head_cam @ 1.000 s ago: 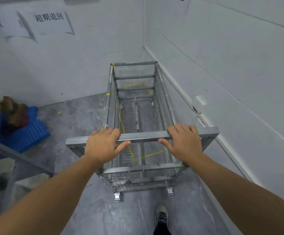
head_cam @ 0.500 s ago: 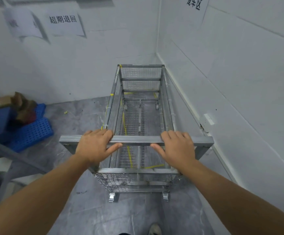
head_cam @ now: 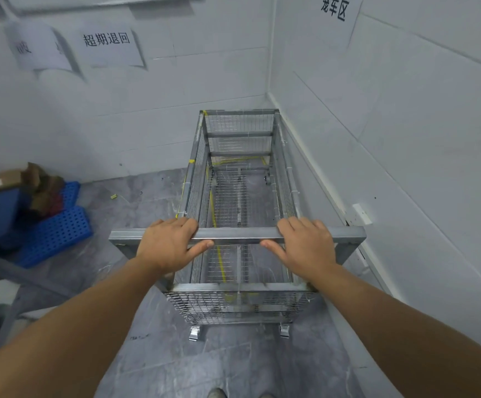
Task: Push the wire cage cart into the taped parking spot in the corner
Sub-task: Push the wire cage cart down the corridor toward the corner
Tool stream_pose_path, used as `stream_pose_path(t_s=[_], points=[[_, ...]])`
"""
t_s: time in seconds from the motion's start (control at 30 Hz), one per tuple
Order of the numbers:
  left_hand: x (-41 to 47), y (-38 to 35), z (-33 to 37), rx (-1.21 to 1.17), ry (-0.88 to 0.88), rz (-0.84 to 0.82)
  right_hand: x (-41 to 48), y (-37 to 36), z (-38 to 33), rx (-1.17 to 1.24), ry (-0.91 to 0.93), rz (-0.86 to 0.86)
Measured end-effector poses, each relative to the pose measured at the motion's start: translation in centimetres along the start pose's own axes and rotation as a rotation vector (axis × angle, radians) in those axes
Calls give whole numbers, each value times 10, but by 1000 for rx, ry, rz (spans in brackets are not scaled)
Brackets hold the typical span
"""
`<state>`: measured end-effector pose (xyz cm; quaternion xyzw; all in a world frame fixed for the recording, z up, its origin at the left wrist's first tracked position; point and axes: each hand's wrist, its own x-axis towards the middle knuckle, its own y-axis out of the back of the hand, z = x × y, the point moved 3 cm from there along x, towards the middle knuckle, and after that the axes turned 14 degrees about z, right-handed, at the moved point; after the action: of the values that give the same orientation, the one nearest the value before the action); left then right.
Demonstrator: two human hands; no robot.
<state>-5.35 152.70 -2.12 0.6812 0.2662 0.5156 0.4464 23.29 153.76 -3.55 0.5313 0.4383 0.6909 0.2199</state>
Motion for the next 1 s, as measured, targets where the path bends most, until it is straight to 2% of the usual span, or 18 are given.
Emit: stream_pose_path(t_s=[0.57,1.0], points=[[53,-30,-41,1,-10,73,57,-44,6,3,-52,9],[96,-56,-85,-16,5,1,109,-79,6,6,-87,52]])
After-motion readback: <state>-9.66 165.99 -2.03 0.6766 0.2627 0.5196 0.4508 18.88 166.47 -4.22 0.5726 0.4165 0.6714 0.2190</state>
